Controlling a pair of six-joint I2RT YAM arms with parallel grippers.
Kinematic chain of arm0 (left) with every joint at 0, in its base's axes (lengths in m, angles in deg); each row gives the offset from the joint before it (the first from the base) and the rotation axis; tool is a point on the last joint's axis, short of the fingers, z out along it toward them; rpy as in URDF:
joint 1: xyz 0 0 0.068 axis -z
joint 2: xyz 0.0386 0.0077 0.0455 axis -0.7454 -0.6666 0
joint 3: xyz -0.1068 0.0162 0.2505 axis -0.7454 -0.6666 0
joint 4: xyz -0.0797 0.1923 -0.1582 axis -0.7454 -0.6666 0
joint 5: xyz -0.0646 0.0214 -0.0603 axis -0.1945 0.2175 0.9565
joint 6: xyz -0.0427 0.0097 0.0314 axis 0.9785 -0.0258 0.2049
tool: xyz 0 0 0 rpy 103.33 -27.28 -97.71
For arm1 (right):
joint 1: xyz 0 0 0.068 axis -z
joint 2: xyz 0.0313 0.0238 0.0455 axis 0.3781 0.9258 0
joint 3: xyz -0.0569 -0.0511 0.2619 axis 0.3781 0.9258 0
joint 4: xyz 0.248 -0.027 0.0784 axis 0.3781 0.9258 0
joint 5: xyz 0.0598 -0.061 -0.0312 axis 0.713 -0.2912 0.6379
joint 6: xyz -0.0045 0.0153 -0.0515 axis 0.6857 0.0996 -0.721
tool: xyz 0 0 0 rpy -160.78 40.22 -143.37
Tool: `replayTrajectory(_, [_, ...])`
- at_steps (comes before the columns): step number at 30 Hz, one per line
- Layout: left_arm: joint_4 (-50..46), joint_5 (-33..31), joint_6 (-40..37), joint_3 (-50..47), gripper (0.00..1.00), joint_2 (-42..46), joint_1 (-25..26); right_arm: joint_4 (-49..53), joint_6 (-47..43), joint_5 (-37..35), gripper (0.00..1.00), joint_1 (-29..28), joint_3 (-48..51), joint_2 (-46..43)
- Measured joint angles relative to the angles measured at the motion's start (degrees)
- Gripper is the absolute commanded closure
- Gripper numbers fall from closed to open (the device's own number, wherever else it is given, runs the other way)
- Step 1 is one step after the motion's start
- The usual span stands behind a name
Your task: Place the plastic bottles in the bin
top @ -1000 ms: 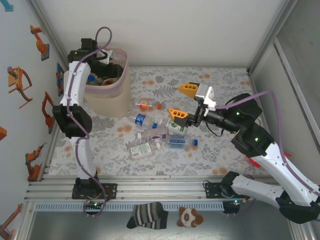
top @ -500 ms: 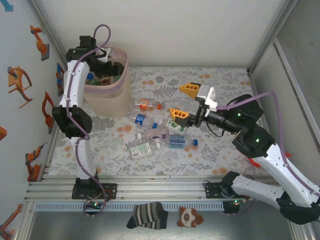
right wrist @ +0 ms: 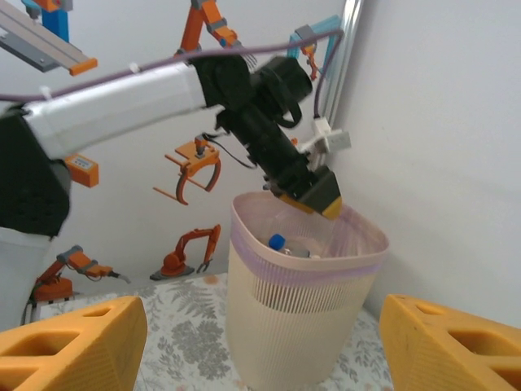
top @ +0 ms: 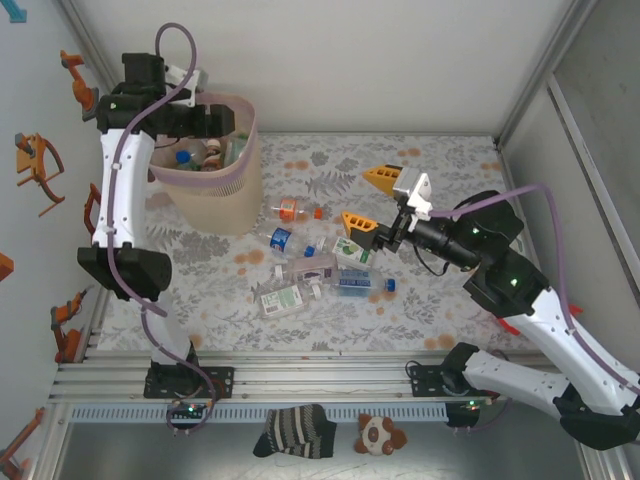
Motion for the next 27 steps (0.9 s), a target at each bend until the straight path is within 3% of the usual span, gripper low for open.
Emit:
replayTrajectory(5, [1.1,-0.3,-0.1,-8.2,0.22,6.5,3.7,1.3,-0.5,-1.1,0.26,0.0,0.2,0.7])
replayTrajectory(18, [13.2,-2.5,-3.3,-42.1,0.23,29.0,17.2,5.5,-2.8,-1.9,0.26,0.0,2.1,0.5])
replayTrajectory(22, [16.2,-2.1,-5.5,-51.0,0.22,35.9,19.2,5.8,-2.8,-1.9,0.26,0.0,2.4,0.3])
replayTrajectory(27, [16.3,-4.9,-8.1,-52.9,0.22,38.8,18.5,5.7,-3.0,-1.7,0.26,0.0,2.4,0.2])
